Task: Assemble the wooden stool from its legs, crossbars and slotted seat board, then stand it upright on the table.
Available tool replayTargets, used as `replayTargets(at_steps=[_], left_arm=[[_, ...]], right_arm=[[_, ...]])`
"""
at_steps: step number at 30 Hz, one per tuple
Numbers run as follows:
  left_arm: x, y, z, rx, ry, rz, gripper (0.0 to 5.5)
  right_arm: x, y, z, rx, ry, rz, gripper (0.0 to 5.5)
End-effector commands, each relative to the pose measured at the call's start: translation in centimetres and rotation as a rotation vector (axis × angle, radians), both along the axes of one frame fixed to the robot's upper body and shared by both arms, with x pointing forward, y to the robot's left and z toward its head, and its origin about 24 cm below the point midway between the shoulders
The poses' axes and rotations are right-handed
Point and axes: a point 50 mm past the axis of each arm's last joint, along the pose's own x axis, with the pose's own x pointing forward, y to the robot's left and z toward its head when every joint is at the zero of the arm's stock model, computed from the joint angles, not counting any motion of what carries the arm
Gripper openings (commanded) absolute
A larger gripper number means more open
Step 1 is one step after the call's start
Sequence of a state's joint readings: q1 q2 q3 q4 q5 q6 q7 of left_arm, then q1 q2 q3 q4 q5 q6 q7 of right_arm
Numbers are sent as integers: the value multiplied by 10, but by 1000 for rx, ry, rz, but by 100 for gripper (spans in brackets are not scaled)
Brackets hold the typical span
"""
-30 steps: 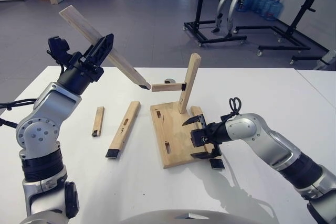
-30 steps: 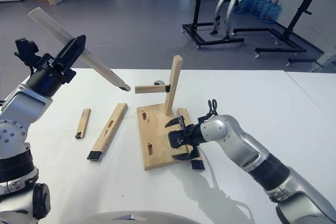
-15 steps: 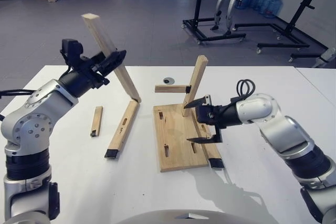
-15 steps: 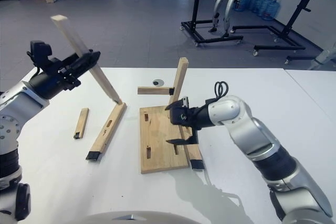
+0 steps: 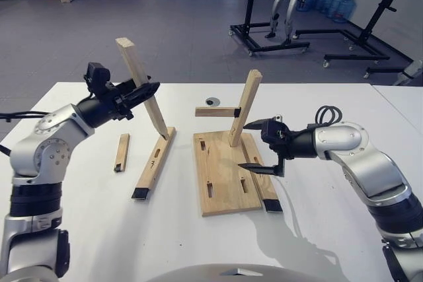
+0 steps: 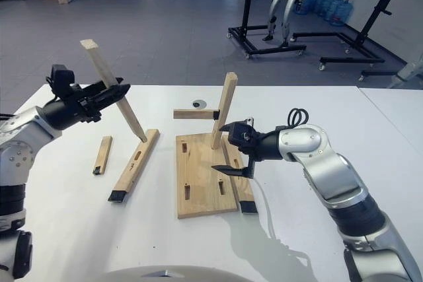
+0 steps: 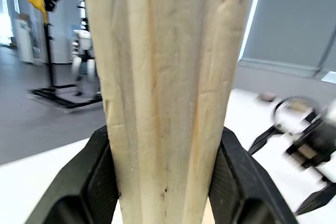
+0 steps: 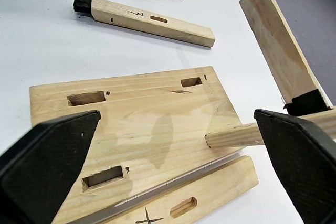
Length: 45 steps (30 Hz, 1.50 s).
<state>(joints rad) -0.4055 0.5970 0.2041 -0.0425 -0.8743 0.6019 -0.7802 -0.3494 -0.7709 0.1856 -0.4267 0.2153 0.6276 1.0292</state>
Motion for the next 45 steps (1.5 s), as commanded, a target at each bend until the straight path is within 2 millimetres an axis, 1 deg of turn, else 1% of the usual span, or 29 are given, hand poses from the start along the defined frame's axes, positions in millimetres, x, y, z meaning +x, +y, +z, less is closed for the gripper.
replayTargets(at_steps=[1, 3, 7, 10, 14, 17, 21, 29, 35, 40, 45], left_arm=[[11, -10, -2, -157, 19, -75, 202], [22, -12, -1, -174, -4, -71, 202], [40, -15, -4, -146, -80, -87, 202], [46, -15, -6, -182, -78, -123, 202], [50, -26, -10, -151, -51, -217, 202], [56, -34, -11, -160, -33, -269, 202], [64, -40, -20, -179, 9, -304, 202], [67, -43, -46, -137, 44, -315, 202], [69, -48, -56, -104, 36, -339, 202], [71, -52, -56, -113, 12, -343, 202], [72, -51, -54, -89, -16, -341, 202]], right_arm=[[3, -2, -2, 16, 6, -16, 540], [3, -1, -3, 19, 10, -12, 540], [4, 3, -4, 23, 14, -6, 540], [4, 6, -5, 24, 17, 6, 540], [2, 8, -7, 26, 20, 4, 540], [1, 11, -10, 32, 22, 1, 540], [0, 15, -10, 40, 25, 12, 540], [-3, 20, -13, 47, 34, 22, 540], [-2, 22, -14, 48, 29, 20, 540], [-2, 26, -14, 47, 31, 32, 540], [-9, 36, -21, 43, 50, 68, 540]])
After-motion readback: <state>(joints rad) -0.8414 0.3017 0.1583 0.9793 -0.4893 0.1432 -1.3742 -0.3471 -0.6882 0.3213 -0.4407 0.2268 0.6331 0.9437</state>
